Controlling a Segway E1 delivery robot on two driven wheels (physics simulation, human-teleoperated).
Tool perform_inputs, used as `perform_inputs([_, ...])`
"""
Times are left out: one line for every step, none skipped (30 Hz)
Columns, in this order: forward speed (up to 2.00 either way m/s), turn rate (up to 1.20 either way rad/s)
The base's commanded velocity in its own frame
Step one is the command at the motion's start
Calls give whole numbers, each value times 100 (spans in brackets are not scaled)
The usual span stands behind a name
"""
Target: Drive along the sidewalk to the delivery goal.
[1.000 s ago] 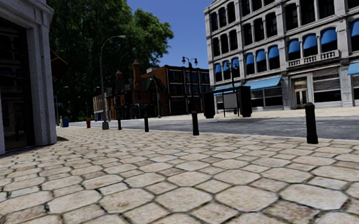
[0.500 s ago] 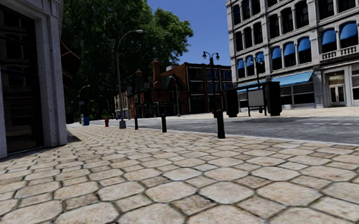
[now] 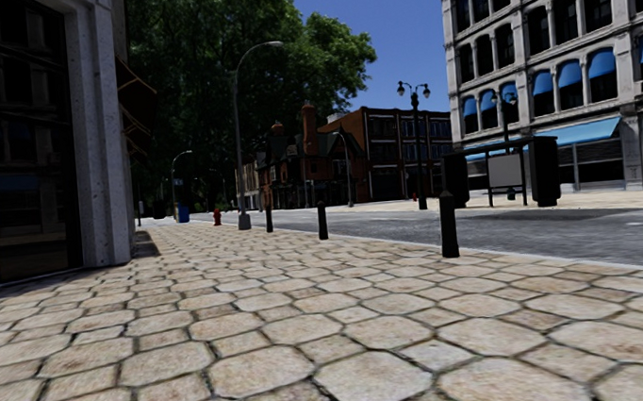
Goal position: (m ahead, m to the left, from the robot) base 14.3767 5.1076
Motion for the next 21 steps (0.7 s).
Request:
perform_inputs([199,0])
perform_inputs([199,0])
perform_inputs([199,0])
perform_inputs([199,0])
perform_inputs([199,0])
perform_inputs([199,0])
perform_inputs([199,0])
perform_inputs([199,0])
perform_inputs([199,0])
perform_inputs([199,0])
perform_inputs([199,0])
perform_inputs([199,0])
perform_inputs([199,0])
perform_inputs([199,0])
perform_inputs([199,5])
perform_inputs([199,16])
perform_inputs([199,23])
perform_inputs([199,23])
perform_inputs([199,25])
perform_inputs([199,26])
perform_inputs([199,26])
